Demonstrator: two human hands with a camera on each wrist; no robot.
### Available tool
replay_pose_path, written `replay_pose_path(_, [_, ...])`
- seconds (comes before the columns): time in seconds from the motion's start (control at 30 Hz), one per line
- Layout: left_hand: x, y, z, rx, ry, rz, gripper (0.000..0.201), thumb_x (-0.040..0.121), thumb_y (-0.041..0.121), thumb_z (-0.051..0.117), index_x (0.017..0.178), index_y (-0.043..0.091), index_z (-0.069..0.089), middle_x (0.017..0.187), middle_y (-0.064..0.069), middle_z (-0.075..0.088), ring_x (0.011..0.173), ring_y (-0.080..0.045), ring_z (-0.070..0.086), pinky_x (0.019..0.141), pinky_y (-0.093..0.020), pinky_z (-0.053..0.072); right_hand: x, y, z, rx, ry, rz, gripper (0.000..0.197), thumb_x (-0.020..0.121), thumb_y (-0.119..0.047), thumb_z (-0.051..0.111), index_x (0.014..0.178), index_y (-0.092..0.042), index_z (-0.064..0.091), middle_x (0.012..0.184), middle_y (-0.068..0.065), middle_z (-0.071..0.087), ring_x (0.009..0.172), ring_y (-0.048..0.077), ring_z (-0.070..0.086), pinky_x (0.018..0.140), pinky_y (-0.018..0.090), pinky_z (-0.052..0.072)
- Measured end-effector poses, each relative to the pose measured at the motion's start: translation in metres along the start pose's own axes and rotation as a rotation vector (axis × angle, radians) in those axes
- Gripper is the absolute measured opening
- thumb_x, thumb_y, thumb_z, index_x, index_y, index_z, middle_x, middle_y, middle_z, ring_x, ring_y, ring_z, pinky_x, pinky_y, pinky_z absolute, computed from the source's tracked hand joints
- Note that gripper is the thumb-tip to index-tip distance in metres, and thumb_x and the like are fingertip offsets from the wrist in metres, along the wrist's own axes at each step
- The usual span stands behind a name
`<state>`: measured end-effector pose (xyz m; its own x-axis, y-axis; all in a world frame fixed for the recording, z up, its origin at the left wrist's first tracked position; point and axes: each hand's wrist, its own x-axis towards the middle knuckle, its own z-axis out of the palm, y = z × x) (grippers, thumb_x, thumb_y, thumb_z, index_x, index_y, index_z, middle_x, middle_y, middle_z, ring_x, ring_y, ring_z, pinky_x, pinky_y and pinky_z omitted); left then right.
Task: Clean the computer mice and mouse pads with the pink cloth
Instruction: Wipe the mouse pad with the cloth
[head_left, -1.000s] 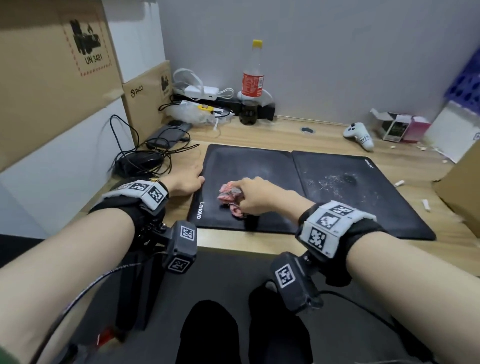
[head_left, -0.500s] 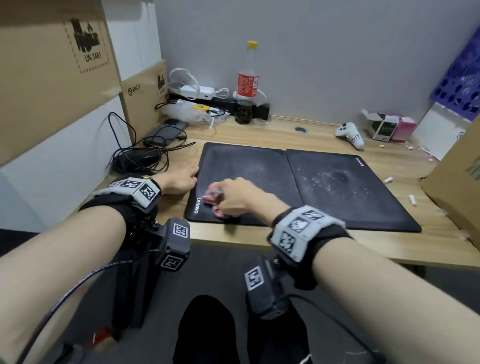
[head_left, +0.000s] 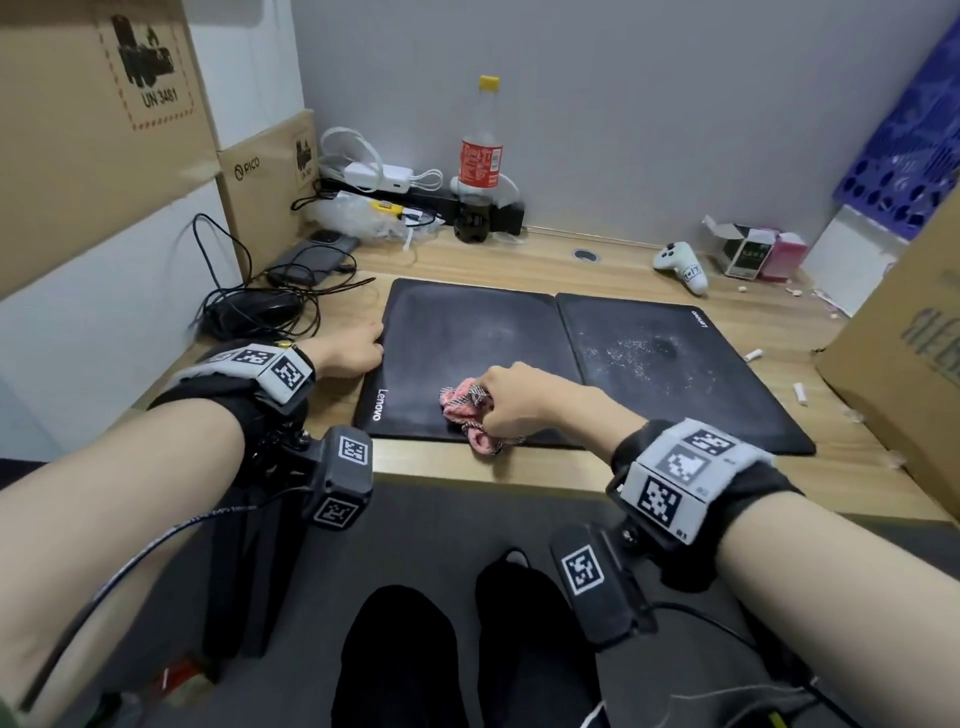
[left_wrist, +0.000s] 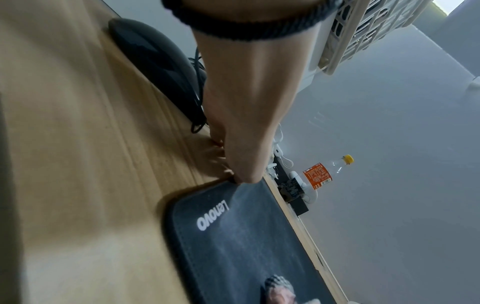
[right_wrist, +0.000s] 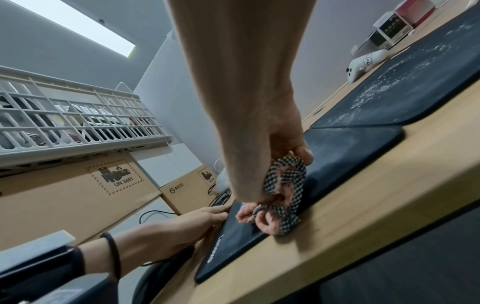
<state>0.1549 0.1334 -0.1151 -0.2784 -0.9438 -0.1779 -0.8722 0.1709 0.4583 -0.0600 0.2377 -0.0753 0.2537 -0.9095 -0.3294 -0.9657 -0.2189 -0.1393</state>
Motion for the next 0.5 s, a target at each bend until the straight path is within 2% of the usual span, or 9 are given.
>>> replay_pose_path(0.07, [0.004,0.000,-0.002,0.025,0.002,-0.005,0.039,0.096,0.010,0.039,0.133,-0.002,0.043,0.139,-0.019,0.046,0.126,-0.032,0.045,0.105,-0.034,0.035,0.010,-0.004,-0.003,-0.025,0.014,0.039,0.014,0.084,-0.022,0.055,0.084,-0.015,0.043,0.077,0.004,0.044,0.068,0.023,0.049,0.063,0.030,0.040])
replay_pose_path(0.13, [0.009,0.000,-0.003,0.045,0.012,0.004,0.037,0.097,0.014,0.040,0.129,-0.001,0.046,0.135,-0.019,0.050,0.122,-0.032,0.048,0.101,-0.035,0.038,0.023,-0.004,-0.009,-0.042,0.028,0.066,0.018,0.083,-0.024,0.058,0.088,-0.014,0.043,0.081,0.006,0.045,0.076,0.028,0.051,0.067,0.031,0.042])
replay_pose_path(0.27, [0.017,0.000,-0.012,0.125,0.046,0.036,0.035,0.095,0.023,0.047,0.122,0.004,0.055,0.122,-0.016,0.060,0.110,-0.033,0.055,0.087,-0.031,0.041,0.059,-0.004,-0.026,-0.067,0.046,0.091,0.021,0.082,-0.024,0.060,0.092,-0.014,0.044,0.088,0.009,0.046,0.081,0.032,0.050,0.070,0.031,0.042])
replay_pose_path(0.37, [0.022,0.001,-0.023,0.211,0.057,0.064,0.035,0.089,0.029,0.054,0.115,0.007,0.063,0.114,-0.015,0.065,0.103,-0.034,0.058,0.083,-0.032,0.047,0.092,-0.001,-0.038,-0.083,0.081,0.107,0.023,0.080,-0.025,0.064,0.091,-0.015,0.046,0.091,0.010,0.048,0.084,0.032,0.050,0.071,0.031,0.041])
replay_pose_path(0.5, [0.026,0.003,-0.025,0.308,0.072,0.102,0.032,0.086,0.028,0.056,0.100,0.001,0.064,0.104,-0.018,0.067,0.095,-0.035,0.060,0.079,-0.038,0.050,0.143,0.003,-0.051,-0.105,0.134,0.129,0.018,0.073,-0.022,0.064,0.074,-0.015,0.047,0.086,0.010,0.052,0.080,0.031,0.051,0.068,0.029,0.041])
